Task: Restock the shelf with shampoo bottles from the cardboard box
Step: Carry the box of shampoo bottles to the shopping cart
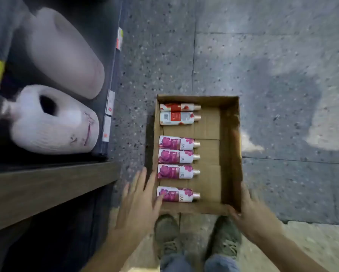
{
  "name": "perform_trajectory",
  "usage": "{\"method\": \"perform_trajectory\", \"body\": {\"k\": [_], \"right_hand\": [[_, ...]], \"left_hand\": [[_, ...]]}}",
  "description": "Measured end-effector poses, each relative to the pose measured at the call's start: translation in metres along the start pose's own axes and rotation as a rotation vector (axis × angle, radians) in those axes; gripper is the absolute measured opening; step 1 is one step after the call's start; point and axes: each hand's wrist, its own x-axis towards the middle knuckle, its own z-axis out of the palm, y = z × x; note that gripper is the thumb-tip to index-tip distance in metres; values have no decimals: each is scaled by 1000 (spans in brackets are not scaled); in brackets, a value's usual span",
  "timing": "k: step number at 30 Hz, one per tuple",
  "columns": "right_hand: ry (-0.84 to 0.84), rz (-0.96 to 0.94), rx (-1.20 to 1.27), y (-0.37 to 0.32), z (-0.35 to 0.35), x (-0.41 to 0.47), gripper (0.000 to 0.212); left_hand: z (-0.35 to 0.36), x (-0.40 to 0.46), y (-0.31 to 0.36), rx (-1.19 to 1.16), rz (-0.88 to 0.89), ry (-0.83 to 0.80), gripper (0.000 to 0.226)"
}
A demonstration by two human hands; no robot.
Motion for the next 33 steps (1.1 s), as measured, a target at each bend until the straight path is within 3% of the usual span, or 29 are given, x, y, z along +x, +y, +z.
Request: {"method": "perform_trajectory", "body": {"k": [2, 7, 12, 15, 20, 27, 33], "right_hand": [[174, 3, -31, 10, 24, 35, 83], [292, -78, 2, 20, 65, 116, 96], [483, -157, 38, 27, 67, 155, 90], [521, -164, 32, 28, 63, 161, 93], [460, -145, 54, 26, 54, 160, 96], [529, -180, 104, 31, -4, 98, 98], [559, -194, 136, 39, -146, -22, 96]], "left_hand": [[44, 23, -17, -65, -96, -113, 69], [118, 91, -32, -54, -109, -65, 80], [134, 124, -38, -85, -85, 40, 77], [137, 121, -34, -157, -118, 111, 85], [131, 125, -28, -222, -216, 56, 96], [42, 90, -3, -280, -172, 79, 86], [-127, 41, 65, -236, -154, 85, 87]]}}
